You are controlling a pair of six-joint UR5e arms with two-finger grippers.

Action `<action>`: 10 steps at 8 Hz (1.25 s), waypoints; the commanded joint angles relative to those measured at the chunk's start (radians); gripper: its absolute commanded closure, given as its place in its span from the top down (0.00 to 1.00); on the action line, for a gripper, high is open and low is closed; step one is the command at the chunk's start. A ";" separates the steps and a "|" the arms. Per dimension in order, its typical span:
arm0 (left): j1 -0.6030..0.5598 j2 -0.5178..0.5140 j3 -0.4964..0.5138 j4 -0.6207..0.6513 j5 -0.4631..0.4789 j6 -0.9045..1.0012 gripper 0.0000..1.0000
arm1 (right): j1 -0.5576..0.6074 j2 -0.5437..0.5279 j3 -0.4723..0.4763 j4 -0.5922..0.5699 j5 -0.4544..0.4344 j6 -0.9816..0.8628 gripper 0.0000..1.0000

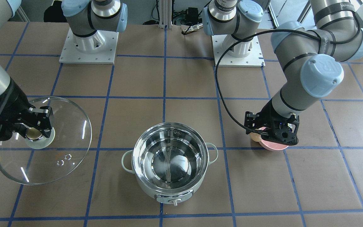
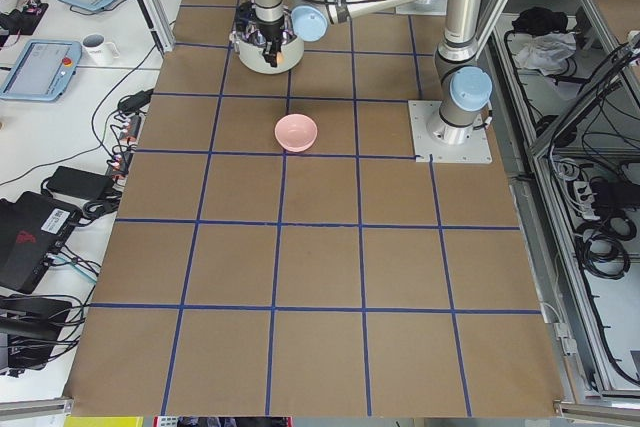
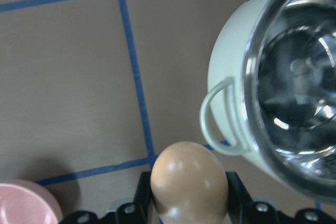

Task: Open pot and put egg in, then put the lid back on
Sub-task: 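Carry the egg with the left gripper over the open pot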

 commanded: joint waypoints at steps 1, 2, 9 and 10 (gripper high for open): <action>-0.170 -0.096 0.065 0.207 -0.043 -0.158 0.00 | -0.040 -0.011 0.002 0.002 -0.033 -0.056 0.05; -0.215 -0.146 0.076 0.284 -0.099 -0.161 0.00 | -0.046 -0.011 0.004 0.004 -0.034 -0.062 0.05; -0.293 -0.350 0.153 0.251 -0.061 -0.086 0.00 | -0.048 -0.011 0.005 -0.001 -0.018 -0.056 0.05; -0.295 -0.341 0.151 0.262 -0.043 -0.086 0.00 | -0.046 -0.013 0.005 -0.001 -0.011 -0.050 0.05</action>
